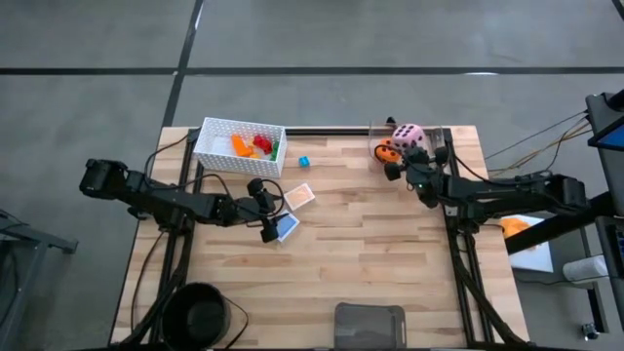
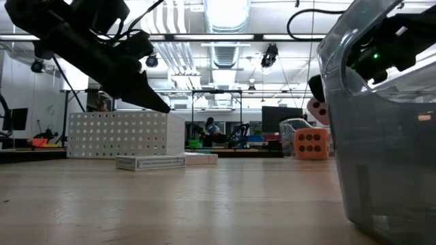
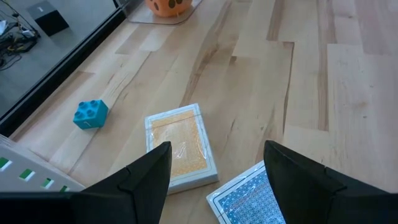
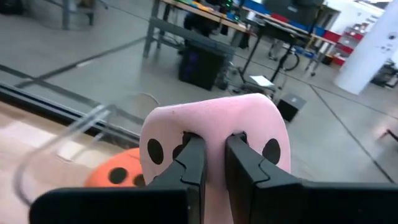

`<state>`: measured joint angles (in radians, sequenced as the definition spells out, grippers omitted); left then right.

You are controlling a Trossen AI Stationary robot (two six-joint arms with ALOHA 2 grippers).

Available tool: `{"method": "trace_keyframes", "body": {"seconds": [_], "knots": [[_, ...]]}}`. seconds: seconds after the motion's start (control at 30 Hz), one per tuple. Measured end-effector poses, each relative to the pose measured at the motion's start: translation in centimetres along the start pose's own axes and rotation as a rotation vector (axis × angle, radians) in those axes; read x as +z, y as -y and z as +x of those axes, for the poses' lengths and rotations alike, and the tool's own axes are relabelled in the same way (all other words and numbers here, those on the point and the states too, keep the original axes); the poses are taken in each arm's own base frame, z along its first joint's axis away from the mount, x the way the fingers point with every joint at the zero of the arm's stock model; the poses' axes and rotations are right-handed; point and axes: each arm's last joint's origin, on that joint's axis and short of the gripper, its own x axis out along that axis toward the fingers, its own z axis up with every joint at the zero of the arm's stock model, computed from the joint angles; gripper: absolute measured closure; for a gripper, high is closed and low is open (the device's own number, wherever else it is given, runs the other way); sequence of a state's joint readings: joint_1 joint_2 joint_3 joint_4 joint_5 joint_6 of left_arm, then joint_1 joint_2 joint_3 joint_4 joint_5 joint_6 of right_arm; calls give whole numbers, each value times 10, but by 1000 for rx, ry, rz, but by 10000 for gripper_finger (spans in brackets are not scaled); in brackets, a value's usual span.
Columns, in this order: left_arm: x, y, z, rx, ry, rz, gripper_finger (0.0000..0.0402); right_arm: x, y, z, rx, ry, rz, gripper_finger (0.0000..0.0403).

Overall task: Pick & Place Toys
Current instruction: Put the pink dice into the transparent bin, then put the small blue game piece into the white bin

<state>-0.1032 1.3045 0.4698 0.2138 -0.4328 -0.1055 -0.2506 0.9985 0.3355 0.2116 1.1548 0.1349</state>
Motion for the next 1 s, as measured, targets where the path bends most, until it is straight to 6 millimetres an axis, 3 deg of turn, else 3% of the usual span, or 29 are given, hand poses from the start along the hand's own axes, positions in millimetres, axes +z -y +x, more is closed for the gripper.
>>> {"method": "trace_keyframes", "body": {"seconds": [0.47,0.8,1.0], "knots": [[-1,0,0,0,-1,1,147,-6,5,6,-39,-43,-56,369],[-1,0,0,0,-1,0,147,-5,5,6,-40,-41,-52,218],[-1,0,0,0,-1,0,147,-3,5,6,-41,-30,-31,163]]}}
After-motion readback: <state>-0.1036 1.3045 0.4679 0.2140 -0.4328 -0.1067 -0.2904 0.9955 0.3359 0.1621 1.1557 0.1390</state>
